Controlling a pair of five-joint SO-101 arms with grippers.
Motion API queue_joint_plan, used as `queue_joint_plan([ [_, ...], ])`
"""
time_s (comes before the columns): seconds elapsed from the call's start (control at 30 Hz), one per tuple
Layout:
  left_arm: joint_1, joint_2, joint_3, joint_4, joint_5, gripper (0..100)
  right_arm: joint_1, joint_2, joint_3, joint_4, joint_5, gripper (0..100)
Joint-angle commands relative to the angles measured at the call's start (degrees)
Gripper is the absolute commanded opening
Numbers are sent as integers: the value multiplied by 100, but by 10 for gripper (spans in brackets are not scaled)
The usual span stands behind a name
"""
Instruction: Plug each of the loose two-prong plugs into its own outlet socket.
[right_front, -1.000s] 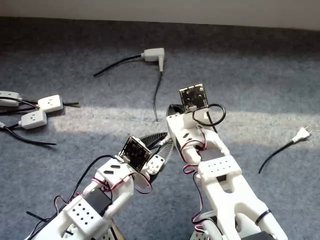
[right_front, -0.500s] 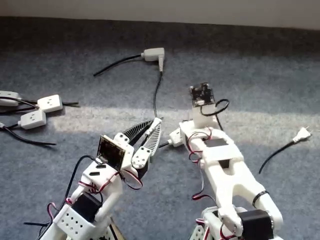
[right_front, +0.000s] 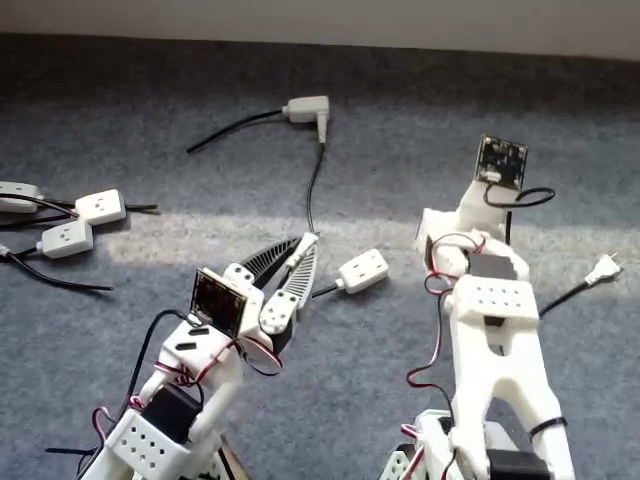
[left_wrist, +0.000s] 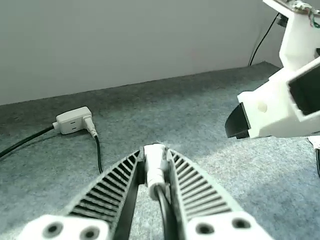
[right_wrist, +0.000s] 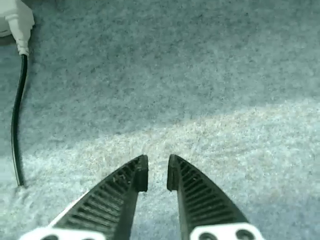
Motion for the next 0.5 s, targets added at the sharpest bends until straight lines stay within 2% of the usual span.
queue_joint_plan([
  [0.0,-163,-84,-4,123,35,6,-136,-743,611,57,-62,82],
  [0.27,-163,-75,-418,404,44,6,-163,-1754,2791,-1305,-501,84],
  [0.47,-268,-57,-1613,941,-325,7,-286,-2026,3116,-1543,-501,84],
])
